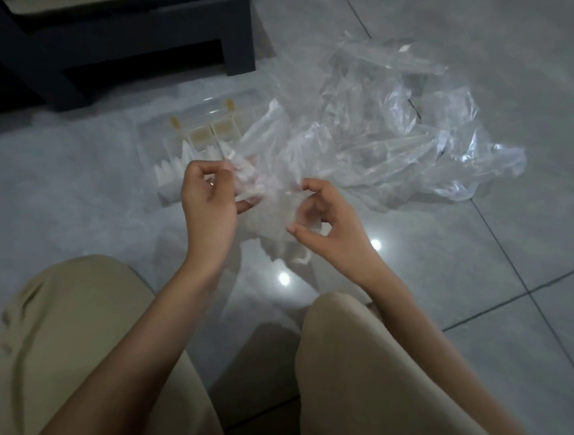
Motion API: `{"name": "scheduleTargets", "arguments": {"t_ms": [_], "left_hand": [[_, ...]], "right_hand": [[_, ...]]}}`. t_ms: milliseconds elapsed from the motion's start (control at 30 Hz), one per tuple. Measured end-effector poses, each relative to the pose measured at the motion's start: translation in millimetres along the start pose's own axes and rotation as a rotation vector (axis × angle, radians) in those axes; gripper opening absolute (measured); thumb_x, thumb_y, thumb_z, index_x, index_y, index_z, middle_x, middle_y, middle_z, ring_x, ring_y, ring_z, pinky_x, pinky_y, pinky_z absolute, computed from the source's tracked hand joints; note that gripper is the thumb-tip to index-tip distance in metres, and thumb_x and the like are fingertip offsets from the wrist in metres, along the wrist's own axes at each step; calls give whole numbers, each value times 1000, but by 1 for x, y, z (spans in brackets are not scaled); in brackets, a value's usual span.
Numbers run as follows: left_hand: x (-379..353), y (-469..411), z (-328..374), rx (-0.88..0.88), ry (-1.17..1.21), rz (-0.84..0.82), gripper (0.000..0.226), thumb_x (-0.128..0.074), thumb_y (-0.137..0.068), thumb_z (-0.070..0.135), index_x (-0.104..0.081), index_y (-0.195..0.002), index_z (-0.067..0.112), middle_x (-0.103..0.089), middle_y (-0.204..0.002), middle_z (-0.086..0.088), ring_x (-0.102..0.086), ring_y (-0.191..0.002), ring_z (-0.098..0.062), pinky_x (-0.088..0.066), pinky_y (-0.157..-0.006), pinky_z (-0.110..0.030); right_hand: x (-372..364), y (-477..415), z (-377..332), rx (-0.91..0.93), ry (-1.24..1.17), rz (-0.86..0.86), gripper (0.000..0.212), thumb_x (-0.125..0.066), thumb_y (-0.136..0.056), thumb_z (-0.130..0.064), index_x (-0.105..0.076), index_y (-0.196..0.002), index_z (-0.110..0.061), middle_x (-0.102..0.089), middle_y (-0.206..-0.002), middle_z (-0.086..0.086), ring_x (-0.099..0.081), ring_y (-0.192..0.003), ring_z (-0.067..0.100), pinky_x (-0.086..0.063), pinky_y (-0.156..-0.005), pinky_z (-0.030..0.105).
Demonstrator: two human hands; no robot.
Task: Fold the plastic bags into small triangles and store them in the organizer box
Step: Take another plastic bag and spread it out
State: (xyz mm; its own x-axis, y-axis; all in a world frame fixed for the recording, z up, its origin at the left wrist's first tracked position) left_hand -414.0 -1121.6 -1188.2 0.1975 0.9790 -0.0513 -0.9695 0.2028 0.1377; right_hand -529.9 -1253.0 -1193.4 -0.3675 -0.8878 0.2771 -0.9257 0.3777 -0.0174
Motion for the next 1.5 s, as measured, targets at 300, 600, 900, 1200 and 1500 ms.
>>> {"name": "scheduleTargets", "arguments": {"t_ms": [300, 600, 900, 1200, 1500], "left_hand": [[41, -35, -7, 138, 98, 230, 19, -47, -101, 16, -47, -82, 18, -59, -82, -3, -62, -73, -11, -52, -58, -20], [35, -30, -6, 100, 138, 217, 20, -43, -103, 12, -44, -84, 18, -69, -73, 8, -67, -66, -3, -55, -61, -22], [31, -24, -1, 22, 128, 222, 21, -41, -103, 11, -43, -83, 17, -58, -78, -1, -65, -65, -3, -56, -64, -23], [30, -15, -18, 89, 145, 258, 21, -41, -103, 15, -44, -83, 19, -56, -82, -4, -62, -72, -9, -56, -67, -25], [56, -1, -58, 280, -527, -173, 23, -57, -95, 9, -52, -73, 14, -60, -101, -3, -54, -73, -8, -48, -67, -18]], "right_hand": [[47, 1, 10, -5, 102, -68, 41, -74, -81, -3, -58, -115, -20, -49, -71, -12, -55, -74, 5, -37, -98, 16], [63, 13, -4, 146, 307, 499, 40, -51, -77, 13, -59, -109, -9, -44, -87, -5, -46, -74, 3, -38, -72, 10], [78, 28, -22, 276, 480, 791, 27, -42, -82, 6, -57, -104, 9, -52, -106, 25, -41, -100, -15, -35, -65, 3], [75, 20, -1, 262, 543, 425, 61, -37, -68, 14, -48, -118, -18, -41, -121, -2, -50, -91, 4, -53, -58, 40], [81, 51, 84, -591, 251, -456, 100, -79, -65, -41, -21, -147, -38, -34, -138, -10, -40, -125, 11, -35, -100, 25]]}}
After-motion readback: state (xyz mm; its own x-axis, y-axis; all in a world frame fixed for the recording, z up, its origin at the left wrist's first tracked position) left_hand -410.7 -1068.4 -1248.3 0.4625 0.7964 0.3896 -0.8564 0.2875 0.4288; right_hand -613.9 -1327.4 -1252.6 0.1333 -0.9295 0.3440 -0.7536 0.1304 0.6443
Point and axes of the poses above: each hand's wrist, its own y-axis away from the middle knuckle, its own x-axis out of the back of the hand, z = x × y, the point moved 7 cm from there along -y, towards the middle knuckle
